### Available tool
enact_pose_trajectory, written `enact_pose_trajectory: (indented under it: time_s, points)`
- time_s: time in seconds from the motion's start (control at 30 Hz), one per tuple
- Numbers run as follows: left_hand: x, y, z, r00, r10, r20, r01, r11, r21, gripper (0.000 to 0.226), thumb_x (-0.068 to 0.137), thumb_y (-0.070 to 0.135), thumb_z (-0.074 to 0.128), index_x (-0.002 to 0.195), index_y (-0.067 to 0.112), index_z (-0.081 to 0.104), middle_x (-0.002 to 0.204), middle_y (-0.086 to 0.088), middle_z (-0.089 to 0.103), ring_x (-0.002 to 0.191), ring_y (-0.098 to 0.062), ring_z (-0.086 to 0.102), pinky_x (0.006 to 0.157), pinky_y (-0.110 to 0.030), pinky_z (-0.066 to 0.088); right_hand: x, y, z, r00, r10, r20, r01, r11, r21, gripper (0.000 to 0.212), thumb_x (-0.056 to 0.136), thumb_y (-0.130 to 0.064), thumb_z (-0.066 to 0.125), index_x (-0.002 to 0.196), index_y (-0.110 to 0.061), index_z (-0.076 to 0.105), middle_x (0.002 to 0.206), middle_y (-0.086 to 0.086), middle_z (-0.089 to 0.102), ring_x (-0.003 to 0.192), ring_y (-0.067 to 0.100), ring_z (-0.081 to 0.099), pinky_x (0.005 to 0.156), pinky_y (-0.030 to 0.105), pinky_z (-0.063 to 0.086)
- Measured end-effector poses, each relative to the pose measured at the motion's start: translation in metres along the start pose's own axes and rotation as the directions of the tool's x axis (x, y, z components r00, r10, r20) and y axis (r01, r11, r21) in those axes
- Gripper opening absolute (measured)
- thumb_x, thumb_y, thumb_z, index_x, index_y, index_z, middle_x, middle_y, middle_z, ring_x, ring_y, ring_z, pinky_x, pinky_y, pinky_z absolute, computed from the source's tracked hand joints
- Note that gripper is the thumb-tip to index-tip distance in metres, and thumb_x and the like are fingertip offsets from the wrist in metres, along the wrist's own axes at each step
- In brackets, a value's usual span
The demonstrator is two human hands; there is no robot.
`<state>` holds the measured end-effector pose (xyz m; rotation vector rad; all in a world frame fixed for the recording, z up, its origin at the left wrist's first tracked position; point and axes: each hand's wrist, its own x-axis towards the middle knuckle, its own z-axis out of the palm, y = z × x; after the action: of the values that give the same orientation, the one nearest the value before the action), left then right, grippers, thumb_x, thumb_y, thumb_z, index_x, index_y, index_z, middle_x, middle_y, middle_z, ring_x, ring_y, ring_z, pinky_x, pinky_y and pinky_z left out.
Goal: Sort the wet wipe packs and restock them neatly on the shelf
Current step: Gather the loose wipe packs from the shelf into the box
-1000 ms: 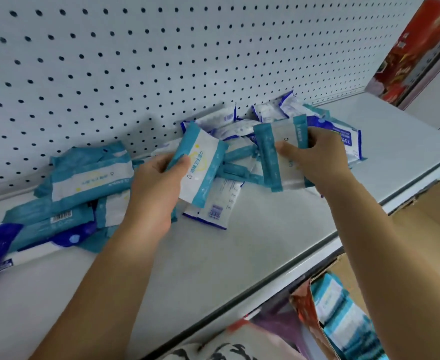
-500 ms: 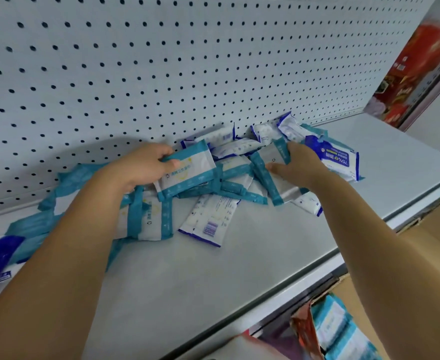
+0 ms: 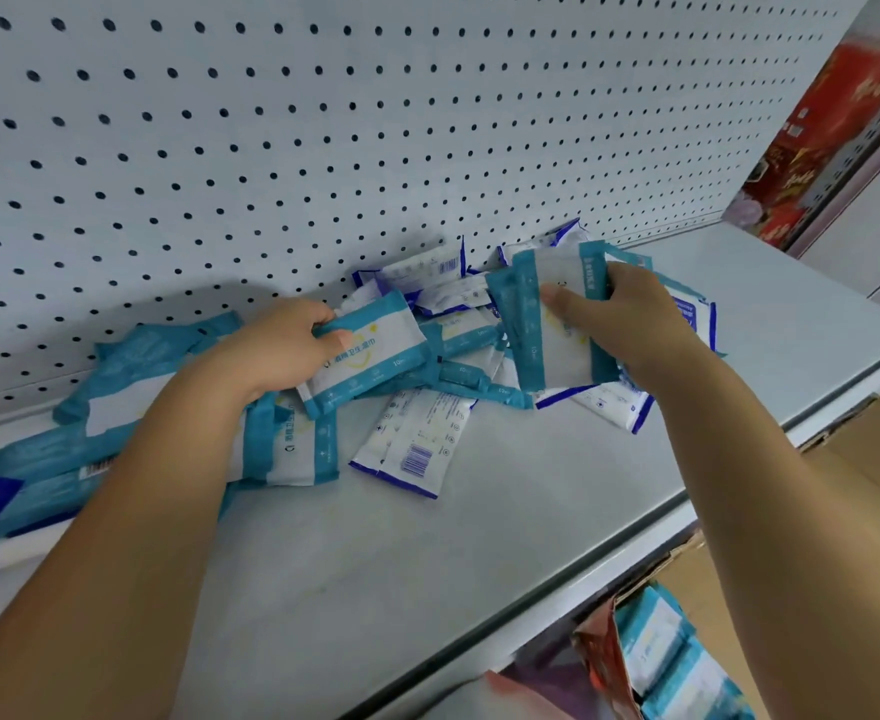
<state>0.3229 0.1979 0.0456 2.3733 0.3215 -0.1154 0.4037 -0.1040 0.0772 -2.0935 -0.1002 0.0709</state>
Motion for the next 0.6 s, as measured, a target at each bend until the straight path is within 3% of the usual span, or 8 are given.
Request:
enact_pose_trajectory:
  time_s: [0.1, 0.17, 0.37, 0.6]
  points:
    - [0.000, 0.002, 0.006, 0.997, 0.020, -0.074, -0.022, 0.999, -0.025, 0.026, 0.107, 0.028, 0.053, 0.105, 0.005, 0.065, 0.095, -0.016, 0.066, 0.073, -0.019, 0.054, 0.059, -0.030, 0.038, 0.005, -0.005, 0.016, 0.992, 0.108, 0.060, -0.121, 0.948, 0.295, 0.030, 0.084, -0.033, 0.080, 0.105, -0.014, 0.070, 0.099, 0.004, 0.076, 0.092, 0.023, 0.074, 0.085, 0.045, 0.060]
    - [-0.001, 0.002, 0.010, 0.994, 0.010, -0.107, -0.015, 0.999, -0.043, 0.027, 0.107, 0.030, 0.050, 0.103, 0.007, 0.061, 0.099, -0.018, 0.064, 0.075, -0.021, 0.052, 0.062, -0.033, 0.039, 0.007, -0.006, 0.032, 0.981, 0.164, 0.107, -0.194, 0.898, 0.395, 0.024, 0.086, -0.025, 0.079, 0.104, -0.012, 0.068, 0.101, 0.006, 0.076, 0.092, 0.024, 0.074, 0.087, 0.047, 0.060]
    - [-0.012, -0.008, 0.022, 0.987, 0.012, -0.158, -0.027, 0.996, -0.090, 0.020, 0.109, 0.030, 0.047, 0.110, 0.012, 0.056, 0.103, -0.010, 0.062, 0.080, -0.017, 0.055, 0.062, -0.032, 0.041, 0.009, -0.001, 0.063, 0.964, 0.254, 0.082, -0.267, 0.913, 0.309, 0.023, 0.091, -0.036, 0.072, 0.093, -0.023, 0.054, 0.094, -0.003, 0.064, 0.078, 0.012, 0.062, 0.059, 0.027, 0.052]
    - [-0.018, -0.004, 0.034, 0.984, 0.076, -0.159, -0.120, 0.949, -0.292, 0.010, 0.105, 0.026, 0.056, 0.115, 0.026, 0.056, 0.115, 0.003, 0.066, 0.101, -0.015, 0.064, 0.077, -0.028, 0.048, 0.005, -0.001, 0.062, 0.978, 0.204, 0.044, -0.208, 0.932, 0.298, 0.024, 0.089, -0.034, 0.074, 0.099, -0.022, 0.056, 0.097, -0.002, 0.066, 0.079, 0.011, 0.065, 0.055, 0.026, 0.051]
